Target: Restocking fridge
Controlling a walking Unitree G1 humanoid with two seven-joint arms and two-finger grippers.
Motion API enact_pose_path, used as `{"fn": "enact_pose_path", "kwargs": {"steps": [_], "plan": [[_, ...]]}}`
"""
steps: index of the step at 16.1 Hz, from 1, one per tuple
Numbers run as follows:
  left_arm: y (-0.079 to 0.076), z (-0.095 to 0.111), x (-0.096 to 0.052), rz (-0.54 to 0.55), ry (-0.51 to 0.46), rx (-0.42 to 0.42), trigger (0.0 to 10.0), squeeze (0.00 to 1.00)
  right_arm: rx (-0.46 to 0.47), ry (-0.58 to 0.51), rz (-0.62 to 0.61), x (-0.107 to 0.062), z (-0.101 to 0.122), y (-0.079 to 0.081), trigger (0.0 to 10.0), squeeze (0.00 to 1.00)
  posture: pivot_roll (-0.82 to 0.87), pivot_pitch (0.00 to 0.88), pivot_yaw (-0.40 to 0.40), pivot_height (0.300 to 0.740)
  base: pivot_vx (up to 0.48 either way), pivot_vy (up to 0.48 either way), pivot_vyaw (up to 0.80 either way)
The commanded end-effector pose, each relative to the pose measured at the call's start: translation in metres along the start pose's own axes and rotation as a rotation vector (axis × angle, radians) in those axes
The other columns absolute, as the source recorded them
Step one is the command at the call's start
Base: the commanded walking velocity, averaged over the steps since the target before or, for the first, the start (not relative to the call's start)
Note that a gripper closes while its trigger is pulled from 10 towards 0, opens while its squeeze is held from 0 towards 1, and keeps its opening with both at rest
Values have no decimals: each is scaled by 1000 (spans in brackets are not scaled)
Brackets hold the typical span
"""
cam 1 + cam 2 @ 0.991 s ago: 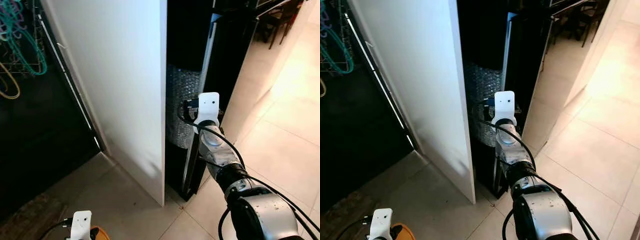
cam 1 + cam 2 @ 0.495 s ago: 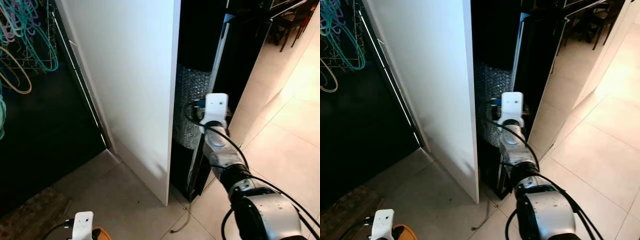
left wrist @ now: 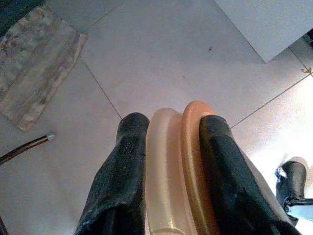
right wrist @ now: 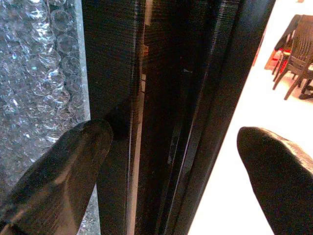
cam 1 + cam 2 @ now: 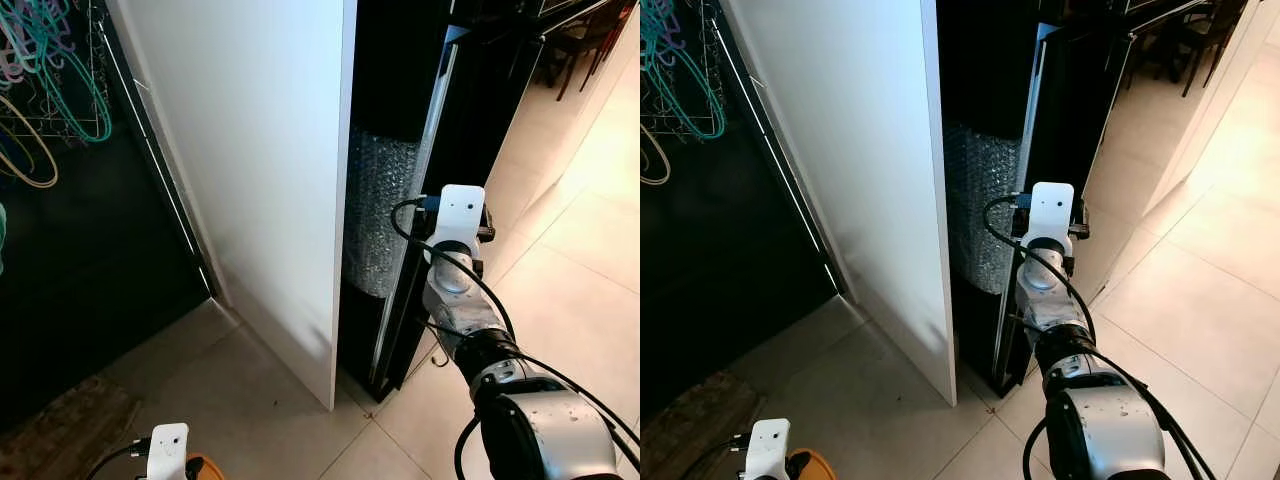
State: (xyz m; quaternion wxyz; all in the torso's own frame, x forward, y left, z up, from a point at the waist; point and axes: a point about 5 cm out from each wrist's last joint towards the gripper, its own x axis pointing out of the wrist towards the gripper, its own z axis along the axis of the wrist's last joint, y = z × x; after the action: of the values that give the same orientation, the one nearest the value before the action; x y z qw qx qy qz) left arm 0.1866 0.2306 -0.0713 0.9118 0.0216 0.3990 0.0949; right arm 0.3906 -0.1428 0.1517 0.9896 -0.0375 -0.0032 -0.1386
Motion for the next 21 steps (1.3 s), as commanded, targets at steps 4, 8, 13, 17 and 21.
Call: {"fn": "enact_pose_path", "kwargs": {"steps": [4,8,13,17,21], "plan": [[1,-1,0,0,0,11,10000,0,1,1,80,6,12,6,10000,0,-10,0,5,740,0,0,0],[1,-3,-1,1,5,12,10000,0,0,-12,97,9,20,8,10000,0,-8,0,4,740,0,0,0],[1,-4,-1,-4,11,15,10000,0,-19,-32,99,15,30,3,10000,0,-6,0,0,740,0,0,0],[-1,-4,-1,-10,15,15,10000,0,-23,-73,-71,23,34,-34,10000,0,-15,0,2,740,0,0,0],[-2,-7,-2,-14,22,20,10000,0,-49,-86,-231,17,15,-80,10000,0,-29,0,2,740,0,0,0]]}}
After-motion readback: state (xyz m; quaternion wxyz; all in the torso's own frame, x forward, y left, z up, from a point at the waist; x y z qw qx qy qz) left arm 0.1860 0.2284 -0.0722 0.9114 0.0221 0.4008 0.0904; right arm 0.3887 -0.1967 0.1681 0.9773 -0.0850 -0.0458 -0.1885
